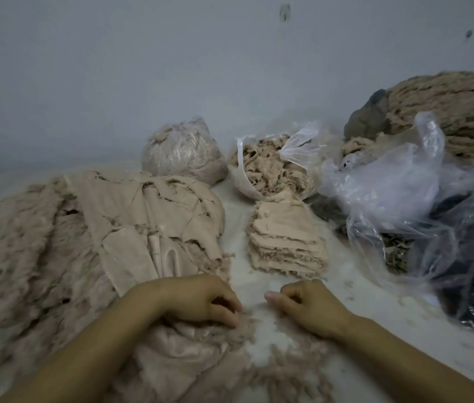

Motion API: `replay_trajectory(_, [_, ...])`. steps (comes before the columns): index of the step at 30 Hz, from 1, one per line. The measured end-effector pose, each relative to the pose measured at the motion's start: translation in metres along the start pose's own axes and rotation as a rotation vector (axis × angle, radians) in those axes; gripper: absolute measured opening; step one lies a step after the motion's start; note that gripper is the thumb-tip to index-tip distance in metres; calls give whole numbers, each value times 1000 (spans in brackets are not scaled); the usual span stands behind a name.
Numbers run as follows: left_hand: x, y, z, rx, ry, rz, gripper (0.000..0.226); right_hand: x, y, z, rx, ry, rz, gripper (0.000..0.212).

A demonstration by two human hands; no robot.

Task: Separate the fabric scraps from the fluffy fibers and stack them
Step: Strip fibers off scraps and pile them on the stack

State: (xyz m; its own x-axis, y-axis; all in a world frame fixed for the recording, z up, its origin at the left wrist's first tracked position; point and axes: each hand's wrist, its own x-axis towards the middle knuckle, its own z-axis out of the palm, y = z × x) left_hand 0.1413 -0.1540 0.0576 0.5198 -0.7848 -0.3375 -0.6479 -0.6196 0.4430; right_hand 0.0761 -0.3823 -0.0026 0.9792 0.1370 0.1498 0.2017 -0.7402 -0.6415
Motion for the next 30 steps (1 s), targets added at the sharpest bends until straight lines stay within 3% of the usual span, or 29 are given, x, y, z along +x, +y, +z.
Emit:
replay_trajectory(5, [-15, 3, -4, 181, -28, -26, 55, 0, -22, 22, 150, -27, -112, 19])
replay_trajectory(7, [-19, 2, -4, 302, -70, -91, 55, 1, -26, 26, 147, -32, -159, 20])
replay_trajectory(10, [-20, -2, -2, 432, -48, -89, 25, 0, -30, 28, 145, -96, -185, 33])
replay_trajectory(13, [-18, -4, -2, 228, 106, -45, 13, -2, -31, 31, 120, -79, -235, 52])
replay_trajectory(16, [-11, -3, -3, 8, 316, -23, 19, 0, -37, 34, 86, 18, -358, 55])
replay_trajectory(20, [5, -1, 4, -284, 529, -17, 19, 5, -45, 41, -2, 119, -459, 25])
replay_trajectory(23, [11, -4, 9, -353, 717, -16, 11, 9, -45, 41, 144, 212, -341, 11])
replay_trajectory(25, [8, -8, 8, -270, 690, 4, 13, 12, -38, 36, 268, 285, -242, 10])
replay_trajectory(27, [4, -11, 7, 17, 520, -29, 26, 12, -32, 31, 369, 314, -192, 19])
replay_trajectory(30, [7, -10, 8, 305, 454, -89, 36, 11, -32, 31, 693, 187, -56, 26])
